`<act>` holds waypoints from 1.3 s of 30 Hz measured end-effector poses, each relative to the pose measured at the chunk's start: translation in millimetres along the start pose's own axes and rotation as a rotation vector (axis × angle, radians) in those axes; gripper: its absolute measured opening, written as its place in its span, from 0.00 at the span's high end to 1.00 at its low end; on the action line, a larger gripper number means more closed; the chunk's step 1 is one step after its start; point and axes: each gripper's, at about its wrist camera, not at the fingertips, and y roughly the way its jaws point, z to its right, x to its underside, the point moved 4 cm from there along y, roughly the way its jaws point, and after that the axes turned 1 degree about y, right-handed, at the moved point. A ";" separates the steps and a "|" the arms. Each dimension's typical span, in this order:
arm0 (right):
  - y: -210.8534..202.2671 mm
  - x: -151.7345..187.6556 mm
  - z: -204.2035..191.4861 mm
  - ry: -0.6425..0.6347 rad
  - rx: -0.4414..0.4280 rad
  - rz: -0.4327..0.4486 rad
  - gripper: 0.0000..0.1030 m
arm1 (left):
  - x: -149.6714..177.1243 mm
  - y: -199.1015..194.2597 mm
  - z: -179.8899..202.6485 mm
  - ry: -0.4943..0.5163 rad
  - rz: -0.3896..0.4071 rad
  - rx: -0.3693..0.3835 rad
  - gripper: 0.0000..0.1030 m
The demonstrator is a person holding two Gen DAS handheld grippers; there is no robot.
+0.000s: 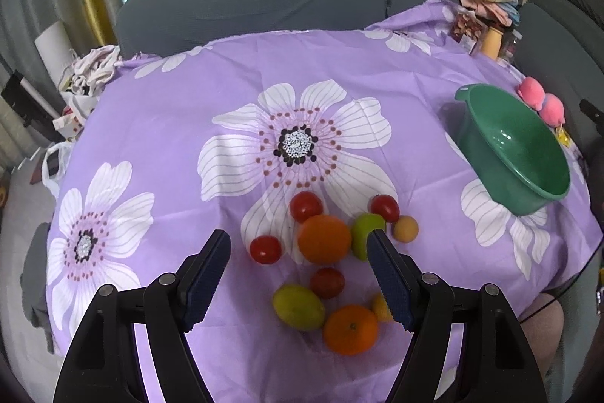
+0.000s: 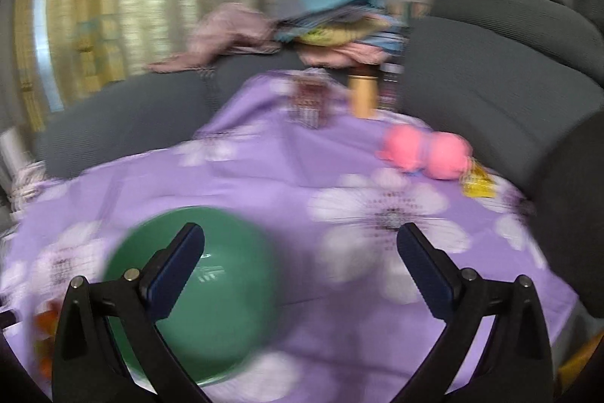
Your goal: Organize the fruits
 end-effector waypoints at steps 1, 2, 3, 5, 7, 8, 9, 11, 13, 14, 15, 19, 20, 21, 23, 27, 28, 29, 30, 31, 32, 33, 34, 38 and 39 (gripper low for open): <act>-3.8 0.5 -15.6 -0.037 -0.031 0.018 0.00 | 0.8 -1.3 -0.9 -0.001 0.002 0.001 0.28; -8.5 3.1 -38.3 -0.072 -0.090 0.010 0.00 | 1.6 -2.7 -1.8 -0.002 0.006 0.000 0.28; -14.2 6.9 -54.0 -0.096 -0.129 0.008 0.00 | 2.4 -4.0 -3.1 -0.004 0.009 0.001 0.28; -17.4 15.1 -84.9 -0.136 -0.192 -0.027 0.00 | 5.2 -7.1 -6.1 -0.011 0.017 0.005 0.28; -20.0 28.5 -113.6 -0.174 -0.266 -0.080 0.00 | 7.1 -10.1 -9.5 -0.014 0.024 0.000 0.28; -19.8 38.0 -130.8 -0.206 -0.302 -0.114 0.00 | 8.2 -11.1 -11.1 -0.014 0.025 -0.004 0.28; -19.0 48.8 -147.5 -0.244 -0.316 -0.151 0.00 | 10.1 -11.9 -12.7 -0.014 0.026 -0.011 0.28; -22.0 63.7 -170.6 -0.304 -0.325 -0.177 0.01 | 12.4 -13.6 -16.5 -0.019 0.029 -0.024 0.28; -23.1 77.6 -193.2 -0.353 -0.361 -0.205 0.01 | 15.0 -15.6 -21.1 -0.028 0.033 -0.026 0.28; -23.8 84.8 -205.9 -0.366 -0.385 -0.220 0.01 | 16.5 -16.3 -23.1 -0.029 0.034 -0.031 0.28; -25.2 87.2 -210.2 -0.375 -0.406 -0.231 0.01 | 17.3 -16.9 -24.8 -0.029 0.035 -0.035 0.28; -26.9 93.9 -233.0 -0.416 -0.438 -0.250 0.01 | 21.8 -19.1 -30.8 -0.029 0.038 -0.045 0.28; -26.6 95.8 -237.4 -0.419 -0.444 -0.254 0.01 | 22.8 -19.4 -32.5 -0.028 0.038 -0.051 0.28; -28.6 94.5 -241.0 -0.417 -0.445 -0.258 0.01 | 23.4 -19.6 -34.7 -0.029 0.040 -0.056 0.28; -29.2 97.5 -245.3 -0.421 -0.451 -0.268 0.01 | 24.4 -19.8 -37.5 -0.033 0.042 -0.053 0.28; -27.4 101.3 -250.3 -0.433 -0.447 -0.285 0.01 | 26.3 -19.2 -41.1 -0.038 0.040 -0.043 0.28; -27.1 101.2 -251.2 -0.434 -0.443 -0.287 0.01 | 26.2 -18.8 -41.9 -0.039 0.040 -0.038 0.28; -27.7 101.9 -252.4 -0.436 -0.442 -0.290 0.01 | 26.2 -18.3 -42.4 -0.040 0.039 -0.035 0.28; -27.7 102.0 -252.6 -0.438 -0.440 -0.290 0.01 | 26.4 -17.8 -42.8 -0.040 0.038 -0.033 0.28; -28.0 102.2 -251.9 -0.440 -0.440 -0.291 0.01 | 26.7 -17.2 -43.0 -0.039 0.037 -0.031 0.28; -29.2 102.7 -252.8 -0.444 -0.441 -0.291 0.01 | 26.8 -16.8 -43.2 -0.038 0.035 -0.027 0.28; -28.5 103.0 -252.1 -0.445 -0.443 -0.291 0.01 | 27.0 -16.8 -43.1 -0.038 0.035 -0.024 0.28; -28.1 103.3 -252.5 -0.446 -0.441 -0.291 0.01 | 27.4 -16.7 -43.2 -0.038 0.035 -0.021 0.28; -27.9 104.0 -252.2 -0.444 -0.442 -0.291 0.01 | 28.2 -16.3 -43.0 -0.041 0.034 -0.012 0.28; -28.0 104.0 -251.6 -0.445 -0.443 -0.293 0.01 | 28.1 -15.8 -42.8 -0.043 0.032 -0.008 0.28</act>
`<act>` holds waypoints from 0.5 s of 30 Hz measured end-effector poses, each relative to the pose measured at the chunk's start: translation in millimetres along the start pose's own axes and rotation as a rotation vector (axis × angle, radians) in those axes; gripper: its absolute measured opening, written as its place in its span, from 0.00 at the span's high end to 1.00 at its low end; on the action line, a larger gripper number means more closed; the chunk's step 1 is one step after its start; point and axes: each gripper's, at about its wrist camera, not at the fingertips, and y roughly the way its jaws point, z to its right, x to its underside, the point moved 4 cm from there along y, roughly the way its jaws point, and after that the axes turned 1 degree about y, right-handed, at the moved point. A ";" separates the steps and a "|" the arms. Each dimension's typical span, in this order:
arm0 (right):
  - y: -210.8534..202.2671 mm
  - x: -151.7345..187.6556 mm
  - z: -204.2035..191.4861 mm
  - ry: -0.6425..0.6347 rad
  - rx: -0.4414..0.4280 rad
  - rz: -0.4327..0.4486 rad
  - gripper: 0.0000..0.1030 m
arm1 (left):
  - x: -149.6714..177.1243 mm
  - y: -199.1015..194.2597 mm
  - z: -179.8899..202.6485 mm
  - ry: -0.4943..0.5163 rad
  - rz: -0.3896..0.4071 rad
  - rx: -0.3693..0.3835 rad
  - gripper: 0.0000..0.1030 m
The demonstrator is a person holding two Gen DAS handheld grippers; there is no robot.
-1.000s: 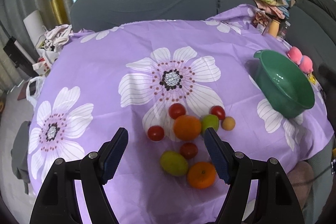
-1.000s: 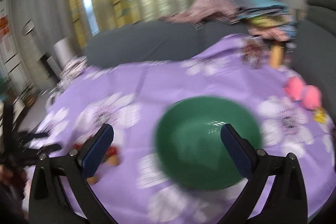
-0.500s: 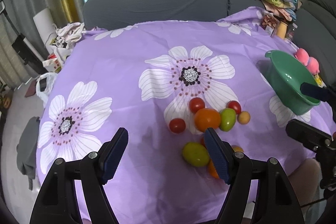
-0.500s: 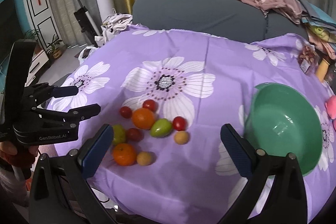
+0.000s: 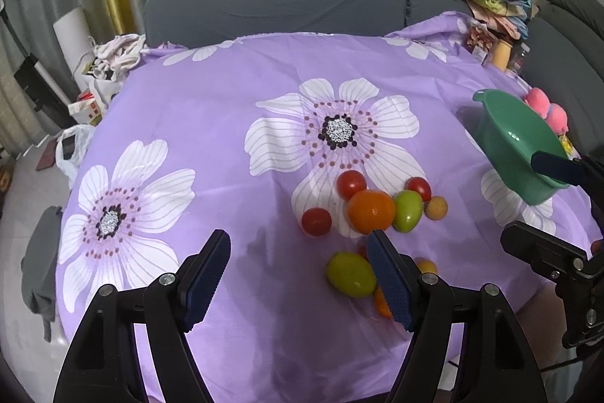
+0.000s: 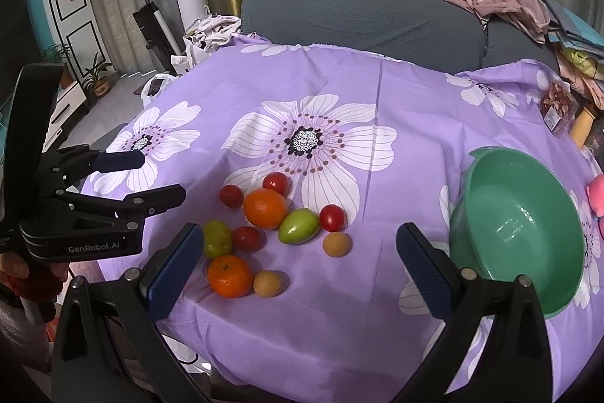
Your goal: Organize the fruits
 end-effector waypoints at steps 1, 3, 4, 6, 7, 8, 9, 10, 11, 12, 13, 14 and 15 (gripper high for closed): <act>0.1 -0.3 -0.8 0.001 0.001 -0.001 0.01 | 0.1 0.4 -0.1 -0.002 -0.001 0.004 0.28; 0.9 -0.4 -2.0 0.001 0.003 -0.004 0.01 | 1.0 1.5 -0.4 -0.010 -0.007 0.015 0.28; 1.0 -0.1 -2.2 0.001 0.003 -0.006 0.01 | 1.2 2.0 -0.5 -0.013 -0.009 0.021 0.28; 1.8 1.5 -1.2 0.003 0.002 -0.009 0.01 | 1.8 2.8 -0.6 -0.021 -0.014 0.040 0.28; 1.9 1.7 -1.3 0.004 0.000 -0.010 0.01 | 1.8 3.3 -0.8 -0.026 -0.016 0.050 0.28; 2.1 1.9 -1.3 0.005 -0.001 -0.010 0.01 | 2.2 3.7 -0.5 -0.030 -0.019 0.061 0.28; 2.3 2.1 -1.2 0.007 -0.001 -0.011 0.01 | 2.6 4.2 -0.1 -0.034 -0.023 0.071 0.28; 2.7 2.4 -1.1 0.008 -0.001 -0.012 0.01 | 3.3 5.3 0.4 -0.038 -0.029 0.081 0.28; 3.2 3.2 -1.3 0.007 0.000 -0.013 0.01 | 3.7 6.3 0.9 -0.043 -0.036 0.091 0.28; 3.5 3.4 -1.2 0.006 0.001 -0.014 0.01 | 4.6 7.7 1.2 -0.050 -0.045 0.103 0.28; 3.7 3.8 -1.1 0.005 0.001 -0.015 0.01 | 5.2 8.4 0.8 -0.053 -0.049 0.108 0.28; 4.3 4.5 -1.1 0.005 0.001 -0.017 0.01 | 5.7 9.0 1.0 -0.055 -0.052 0.112 0.28; 5.1 5.2 -1.0 0.005 0.001 -0.020 0.01 | 6.4 9.2 1.4 -0.056 -0.053 0.117 0.28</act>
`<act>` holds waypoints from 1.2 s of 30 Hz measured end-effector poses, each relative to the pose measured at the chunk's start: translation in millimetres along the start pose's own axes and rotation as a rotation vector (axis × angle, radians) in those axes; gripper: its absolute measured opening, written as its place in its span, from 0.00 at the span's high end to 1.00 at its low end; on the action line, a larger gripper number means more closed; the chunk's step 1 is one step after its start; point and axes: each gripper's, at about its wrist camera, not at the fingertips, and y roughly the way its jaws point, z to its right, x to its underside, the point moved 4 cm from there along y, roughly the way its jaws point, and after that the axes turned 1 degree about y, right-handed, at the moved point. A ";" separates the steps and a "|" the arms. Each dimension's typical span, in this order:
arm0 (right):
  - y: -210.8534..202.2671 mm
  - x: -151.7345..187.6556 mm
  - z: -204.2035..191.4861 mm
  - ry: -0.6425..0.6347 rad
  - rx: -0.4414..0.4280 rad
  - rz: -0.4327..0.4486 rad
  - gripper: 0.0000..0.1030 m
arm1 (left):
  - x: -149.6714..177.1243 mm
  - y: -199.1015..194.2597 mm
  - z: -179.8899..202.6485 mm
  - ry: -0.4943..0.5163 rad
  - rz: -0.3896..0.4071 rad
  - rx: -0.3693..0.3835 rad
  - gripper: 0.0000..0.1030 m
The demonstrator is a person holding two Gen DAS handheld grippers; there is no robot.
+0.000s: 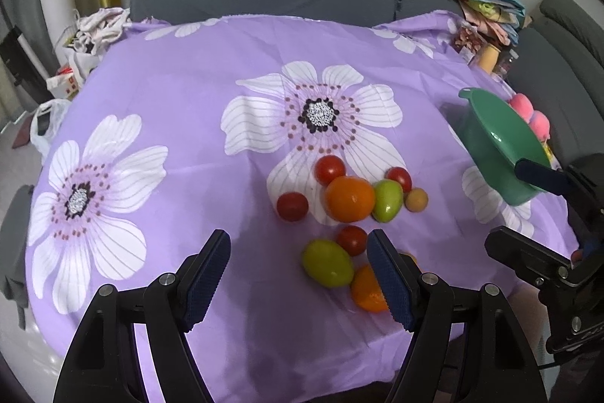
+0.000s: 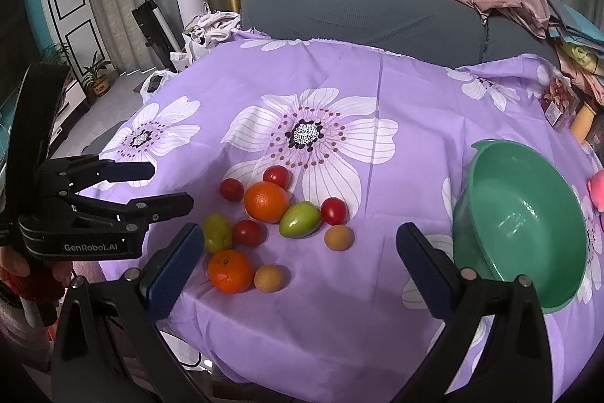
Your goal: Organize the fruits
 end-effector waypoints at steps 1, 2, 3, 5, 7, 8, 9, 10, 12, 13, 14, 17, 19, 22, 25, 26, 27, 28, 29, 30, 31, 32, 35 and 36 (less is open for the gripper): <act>0.8 0.6 0.0 0.001 0.002 -0.003 0.01 | 0.3 0.5 0.1 -0.001 -0.002 0.004 0.28; 1.3 1.2 0.4 0.002 0.002 -0.004 0.01 | 0.9 0.7 0.1 -0.003 -0.004 0.007 0.28; 1.6 1.7 0.4 0.002 0.001 -0.006 0.01 | 1.2 0.9 0.1 -0.003 -0.006 0.009 0.28; 1.8 2.0 0.3 0.003 -0.001 -0.007 0.01 | 2.2 1.1 0.3 -0.001 -0.010 0.010 0.28; 2.0 1.8 0.1 0.004 -0.002 -0.008 0.01 | 2.1 2.0 0.1 0.002 -0.013 0.007 0.28; 2.1 2.0 -0.1 0.004 -0.003 -0.008 0.01 | 2.2 2.0 0.1 0.003 -0.014 0.007 0.28; 2.5 1.8 -0.3 0.004 -0.003 -0.009 0.01 | 2.1 2.1 0.3 0.004 -0.014 0.007 0.28; 2.8 1.8 -0.5 0.004 -0.003 -0.008 0.01 | 2.4 2.0 0.6 0.006 -0.014 0.007 0.28; 2.9 2.0 -0.9 0.004 -0.005 -0.009 0.01 | 2.5 2.4 1.5 0.010 -0.012 0.007 0.28; 3.1 2.2 -1.3 0.004 -0.005 -0.009 0.01 | 2.6 2.3 1.9 0.011 -0.011 0.010 0.28; 3.4 2.5 -1.5 0.004 -0.005 -0.010 0.01 | 2.9 2.1 2.4 0.013 -0.010 0.015 0.28; 4.4 4.4 -2.3 0.005 -0.012 -0.013 0.01 | 2.8 2.3 3.2 0.016 -0.010 0.025 0.28; 6.8 7.2 -2.4 0.008 -0.022 -0.023 0.01 | 3.8 3.6 3.7 0.014 -0.017 0.040 0.28; 13.8 17.9 -2.6 0.022 -0.077 -0.055 0.05 | 9.3 8.9 3.5 -0.003 -0.045 0.105 0.28; 23.1 31.0 -2.8 0.034 -0.119 -0.095 0.13 | 17.2 14.8 4.8 -0.036 -0.083 0.202 0.28; 26.7 36.1 -4.0 0.035 -0.132 -0.109 0.14 | 20.1 16.3 6.0 -0.036 -0.092 0.220 0.28; 30.2 41.0 -5.8 0.037 -0.147 -0.122 0.16 | 22.8 17.6 8.0 -0.030 -0.100 0.225 0.28; 32.6 44.4 -7.5 0.040 -0.164 -0.128 0.18 | 25.4 19.4 9.9 -0.023 -0.109 0.227 0.28; 34.3 46.8 -8.8 0.044 -0.180 -0.132 0.20 | 27.1 20.6 11.1 -0.021 -0.117 0.233 0.28; 36.7 49.7 -10.6 0.051 -0.201 -0.137 0.21 | 29.5 21.9 13.1 -0.023 -0.129 0.250 0.28; 38.9 52.7 -13.4 0.059 -0.229 -0.144 0.23 | 31.5 22.3 14.8 -0.024 -0.137 0.266 0.28; 40.9 54.4 -14.8 0.061 -0.236 -0.146 0.26 | 32.9 22.7 16.4 -0.021 -0.143 0.268 0.30; 45.6 58.5 -16.2 0.074 -0.256 -0.159 0.31 | 35.6 25.9 17.8 -0.015 -0.162 0.253 0.34; 45.5 59.2 -17.2 0.076 -0.268 -0.157 0.34 | 36.8 26.3 17.2 -0.019 -0.164 0.259 0.35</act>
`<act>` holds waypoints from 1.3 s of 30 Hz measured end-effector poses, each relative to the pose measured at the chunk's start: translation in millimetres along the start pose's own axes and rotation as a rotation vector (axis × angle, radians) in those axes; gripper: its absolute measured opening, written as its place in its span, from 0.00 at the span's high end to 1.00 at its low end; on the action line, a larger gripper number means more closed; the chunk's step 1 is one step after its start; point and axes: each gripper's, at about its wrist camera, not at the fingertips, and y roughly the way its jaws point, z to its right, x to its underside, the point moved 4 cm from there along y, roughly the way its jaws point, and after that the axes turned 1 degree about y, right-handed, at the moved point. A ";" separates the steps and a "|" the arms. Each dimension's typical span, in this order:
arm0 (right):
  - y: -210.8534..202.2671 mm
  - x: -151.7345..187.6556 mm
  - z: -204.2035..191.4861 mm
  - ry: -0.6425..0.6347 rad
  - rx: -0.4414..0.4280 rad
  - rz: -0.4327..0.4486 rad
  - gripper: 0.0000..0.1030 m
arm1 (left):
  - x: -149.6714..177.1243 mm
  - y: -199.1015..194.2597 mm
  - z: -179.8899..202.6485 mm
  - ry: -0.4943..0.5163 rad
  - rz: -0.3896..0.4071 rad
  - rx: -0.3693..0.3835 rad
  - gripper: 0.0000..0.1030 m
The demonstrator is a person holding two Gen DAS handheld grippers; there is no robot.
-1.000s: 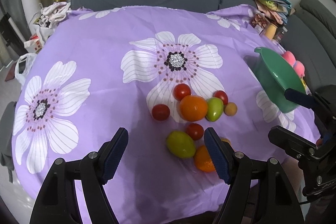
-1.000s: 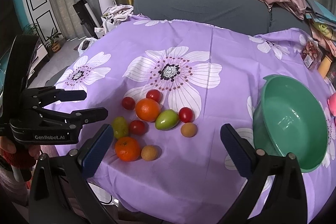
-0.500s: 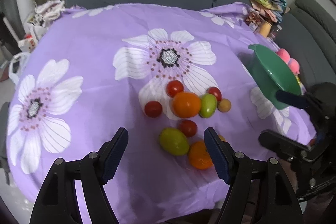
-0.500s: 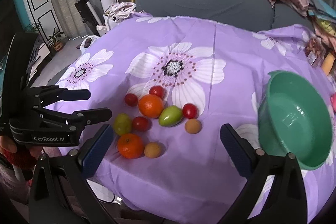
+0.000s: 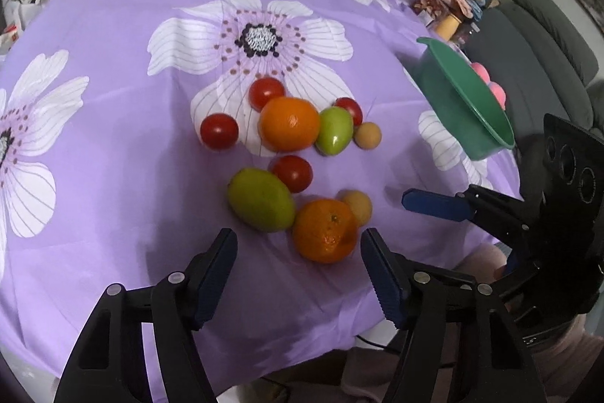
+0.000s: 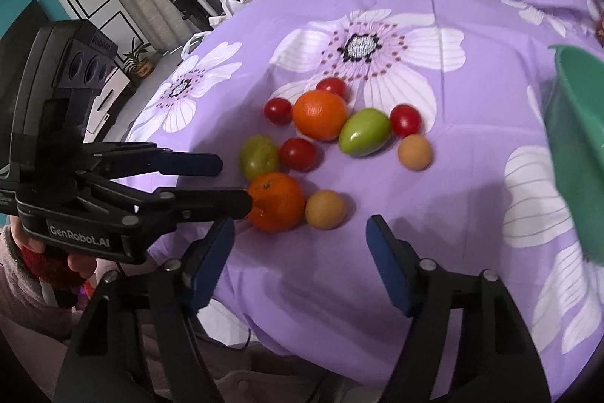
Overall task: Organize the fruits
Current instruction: 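Lower the left gripper onto the mandarin orange and close it, then carry the mandarin with the left gripper into the green bowl and open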
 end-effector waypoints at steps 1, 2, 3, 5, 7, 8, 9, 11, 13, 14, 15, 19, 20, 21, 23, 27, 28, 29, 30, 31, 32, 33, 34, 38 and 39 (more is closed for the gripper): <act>-0.6 0.8 0.2 0.000 -0.011 0.000 0.38 | 0.6 -0.2 0.1 -0.001 -0.002 0.011 0.38; -0.4 1.2 -0.7 0.001 -0.018 -0.004 0.40 | 1.3 0.9 0.1 0.001 -0.006 0.016 0.39; 0.0 1.9 -1.3 -0.001 -0.027 -0.011 0.45 | 1.6 2.1 0.3 0.004 -0.011 0.017 0.40; 1.3 2.9 -3.3 -0.006 -0.050 -0.026 0.52 | 1.2 4.0 0.0 0.001 -0.019 0.026 0.41; 5.7 3.1 -4.1 -0.009 -0.069 -0.041 0.53 | -0.4 5.2 -1.9 -0.014 -0.022 0.056 0.41; 7.6 4.2 -4.3 -0.009 -0.076 -0.045 0.54 | -0.6 4.9 -2.2 -0.022 -0.024 0.080 0.41; 9.7 4.5 -5.4 -0.007 -0.090 -0.051 0.55 | -1.0 5.7 -1.7 -0.027 -0.030 0.101 0.41; 14.4 4.2 -6.2 -0.006 -0.098 -0.058 0.56 | -0.8 8.8 0.6 -0.029 -0.045 0.121 0.41; 18.7 2.1 -7.7 -0.003 -0.106 -0.057 0.56 | -0.5 13.9 2.1 -0.029 -0.059 0.118 0.41; 21.5 1.2 -8.3 -0.001 -0.109 -0.059 0.57 | -0.5 16.0 2.1 -0.032 -0.064 0.118 0.41; 24.2 1.0 -8.2 -0.003 -0.104 -0.059 0.57 | -1.0 17.2 1.5 -0.037 -0.065 0.121 0.41; 30.9 -0.8 -10.0 -0.008 -0.099 -0.066 0.57 | -4.2 17.1 -1.2 -0.046 -0.058 0.131 0.43; 31.3 -1.0 -10.1 -0.011 -0.096 -0.065 0.58 | -5.0 17.9 -1.6 -0.046 -0.058 0.127 0.45; 30.6 -0.4 -9.0 -0.015 -0.094 -0.064 0.61 | -5.5 19.1 -2.3 -0.047 -0.058 0.121 0.50; 31.0 -1.8 -8.9 -0.015 -0.096 -0.057 0.65 | -5.5 19.5 -3.2 -0.042 -0.057 0.107 0.53; 30.2 -3.0 -8.4 -0.021 -0.090 -0.045 0.67 | -4.7 19.7 -3.2 -0.036 -0.054 0.103 0.55; 30.1 -3.2 -8.9 -0.023 -0.087 -0.042 0.68 | -5.2 18.9 -2.8 -0.035 -0.052 0.104 0.58; 29.2 -3.5 -10.3 -0.027 -0.083 -0.038 0.68 | -5.1 18.3 -2.6 -0.034 -0.051 0.103 0.58; 27.7 -3.7 -11.6 -0.035 -0.075 -0.035 0.68 | -5.7 17.3 -1.9 -0.032 -0.051 0.102 0.58; 26.9 -3.7 -11.1 -0.038 -0.071 -0.032 0.68 | -5.9 16.7 -1.0 -0.031 -0.049 0.103 0.58; 24.9 -3.8 -11.4 -0.039 -0.068 -0.027 0.68 | -6.2 15.8 0.3 -0.029 -0.047 0.104 0.58; 22.4 -4.0 -11.6 -0.040 -0.065 -0.021 0.68 | -7.0 14.6 2.3 -0.024 -0.043 0.103 0.58; 21.8 -4.8 -12.0 -0.040 -0.062 -0.017 0.68 | -7.6 12.9 4.3 -0.017 -0.038 0.102 0.58; 10.7 -6.3 -12.6 -0.047 -0.039 0.014 0.68 | -11.6 7.3 13.2 0.007 -0.023 0.097 0.58; 9.9 -7.9 -13.2 -0.043 -0.036 0.022 0.68 | -12.9 5.9 14.5 0.011 -0.018 0.096 0.58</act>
